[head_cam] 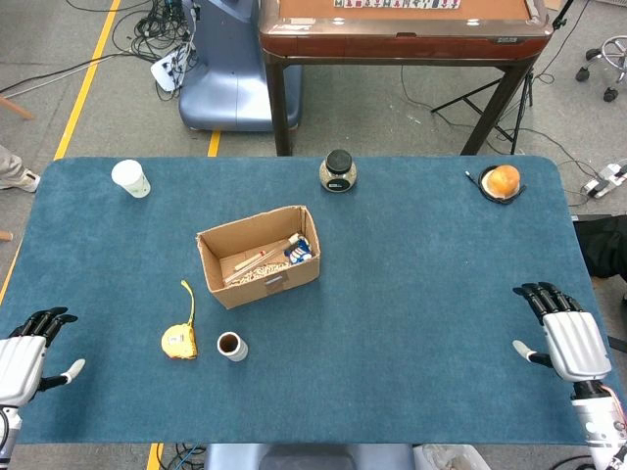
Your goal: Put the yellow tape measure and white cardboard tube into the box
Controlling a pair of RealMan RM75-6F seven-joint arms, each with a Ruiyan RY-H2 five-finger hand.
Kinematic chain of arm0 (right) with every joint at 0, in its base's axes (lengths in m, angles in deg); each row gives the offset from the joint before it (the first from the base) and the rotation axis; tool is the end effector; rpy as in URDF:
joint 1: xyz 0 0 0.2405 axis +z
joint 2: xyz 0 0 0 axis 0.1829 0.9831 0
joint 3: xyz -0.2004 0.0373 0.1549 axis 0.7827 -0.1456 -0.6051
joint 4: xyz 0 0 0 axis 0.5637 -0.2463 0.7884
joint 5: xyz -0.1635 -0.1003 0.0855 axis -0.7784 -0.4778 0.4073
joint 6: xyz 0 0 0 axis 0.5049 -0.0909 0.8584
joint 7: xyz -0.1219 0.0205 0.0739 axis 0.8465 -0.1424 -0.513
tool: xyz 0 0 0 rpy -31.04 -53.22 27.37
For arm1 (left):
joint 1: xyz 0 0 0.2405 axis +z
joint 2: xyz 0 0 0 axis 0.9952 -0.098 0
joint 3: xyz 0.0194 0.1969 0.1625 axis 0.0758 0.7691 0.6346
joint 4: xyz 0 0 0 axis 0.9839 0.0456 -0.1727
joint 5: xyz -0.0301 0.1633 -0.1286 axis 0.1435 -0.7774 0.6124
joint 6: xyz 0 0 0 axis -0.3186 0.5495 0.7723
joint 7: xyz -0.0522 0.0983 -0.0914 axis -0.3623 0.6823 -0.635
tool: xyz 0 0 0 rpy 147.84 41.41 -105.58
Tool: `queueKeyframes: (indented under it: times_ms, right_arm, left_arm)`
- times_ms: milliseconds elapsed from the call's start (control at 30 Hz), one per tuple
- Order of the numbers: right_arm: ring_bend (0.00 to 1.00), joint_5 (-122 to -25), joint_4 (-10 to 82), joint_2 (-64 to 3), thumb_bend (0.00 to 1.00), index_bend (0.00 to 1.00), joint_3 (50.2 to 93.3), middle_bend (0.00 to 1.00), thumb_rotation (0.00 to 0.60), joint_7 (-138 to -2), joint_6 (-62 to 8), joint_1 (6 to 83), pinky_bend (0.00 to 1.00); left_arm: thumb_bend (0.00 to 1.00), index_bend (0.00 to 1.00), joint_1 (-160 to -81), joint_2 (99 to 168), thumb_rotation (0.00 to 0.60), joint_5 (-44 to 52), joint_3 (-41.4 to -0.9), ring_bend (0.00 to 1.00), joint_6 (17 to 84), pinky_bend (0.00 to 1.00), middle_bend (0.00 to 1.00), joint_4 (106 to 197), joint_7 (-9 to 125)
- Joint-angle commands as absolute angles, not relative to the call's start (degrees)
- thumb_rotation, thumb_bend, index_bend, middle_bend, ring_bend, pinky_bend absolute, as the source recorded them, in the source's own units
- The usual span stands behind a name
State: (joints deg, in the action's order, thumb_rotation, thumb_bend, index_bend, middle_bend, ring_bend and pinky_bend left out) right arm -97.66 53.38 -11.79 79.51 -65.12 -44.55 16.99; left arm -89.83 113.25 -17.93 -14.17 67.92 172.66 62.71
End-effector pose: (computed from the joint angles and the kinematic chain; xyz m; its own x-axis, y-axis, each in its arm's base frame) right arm -0.3091 -0.1881 0.1474 0.4603 -0.0566 0.8859 -0.8873 -0.0610 0.4571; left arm -0.3176 0.1774 0.1557 0.4671 0.0884 0.8798 0.8819 0.0254 -0.4708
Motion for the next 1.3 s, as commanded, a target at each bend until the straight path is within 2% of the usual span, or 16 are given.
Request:
queueKeyframes:
  times_ms: [33, 67, 167, 233, 400, 500, 667, 800, 1067, 1300]
  right_arm:
    - [0.16, -98.8, 52.97, -11.7, 0.06, 0.21, 79.84, 0.22, 0.6, -66.06, -44.46, 17.38, 0.33]
    - [0.16, -99.0, 52.79, -11.73, 0.06, 0.19, 79.88, 0.22, 0.6, -66.47, -44.46, 17.45, 0.34]
    - [0.19, -99.48, 52.37, -11.48, 0.09, 0.03, 80.06, 0.22, 0.6, -67.98, -44.22, 17.71, 0.42]
    - [0.19, -99.35, 52.33, -11.3, 0.11, 0.0, 80.09, 0.22, 0.6, -68.03, -44.27, 17.64, 0.43]
    - [0.19, -98.95, 53.27, -10.76, 0.11, 0.0, 80.03, 0.23, 0.6, -67.44, -44.79, 17.28, 0.43]
    - [0.19, -99.05, 53.8, -10.31, 0.11, 0.01, 80.03, 0.23, 0.6, -67.2, -45.63, 16.87, 0.43]
    - [0.19, -99.19, 54.8, -9.23, 0.11, 0.06, 79.94, 0.24, 0.6, -67.36, -47.67, 15.8, 0.43]
    - [0.19, -98.96, 55.56, -8.4, 0.11, 0.1, 79.74, 0.25, 0.6, -67.4, -49.02, 15.02, 0.43]
    - [0.19, -98.93, 56.37, -7.26, 0.11, 0.15, 79.63, 0.26, 0.6, -68.09, -49.88, 14.35, 0.43]
    - [0.19, -98.92, 56.71, -6.72, 0.11, 0.16, 79.52, 0.26, 0.6, -68.52, -50.19, 14.07, 0.43]
  left_arm:
    - [0.19, 0.28, -89.78, 112.92, 0.6, -17.93, -13.95, 0.17, 67.64, 0.33, 0.2, 172.8, 62.51]
    - [0.19, 0.28, -89.79, 112.74, 0.6, -17.92, -13.88, 0.17, 67.49, 0.33, 0.2, 172.93, 62.42]
    - [0.19, 0.29, -89.88, 112.22, 0.6, -18.08, -13.55, 0.17, 66.94, 0.33, 0.2, 173.42, 62.24]
    - [0.19, 0.29, -89.99, 112.06, 0.6, -18.55, -13.42, 0.17, 66.89, 0.33, 0.2, 173.74, 62.28]
    - [0.19, 0.3, -90.23, 111.95, 0.6, -20.04, -13.03, 0.16, 66.8, 0.33, 0.19, 174.95, 60.48]
    - [0.19, 0.31, -90.94, 111.67, 0.6, -21.6, -12.59, 0.15, 65.92, 0.33, 0.15, 176.66, 58.51]
    - [0.19, 0.24, -93.0, 110.51, 0.6, -24.89, -11.56, 0.15, 63.22, 0.33, 0.13, 180.7, 55.78]
    - [0.19, 0.23, -95.3, 109.13, 0.6, -26.26, -11.14, 0.15, 59.84, 0.33, 0.13, 183.88, 57.14]
    - [0.19, 0.24, -99.15, 109.62, 0.6, -23.0, -11.93, 0.15, 53.38, 0.33, 0.13, 185.55, 62.34]
    - [0.19, 0.22, -101.94, 109.83, 0.6, -17.68, -12.38, 0.12, 47.81, 0.3, 0.07, 185.45, 65.62]
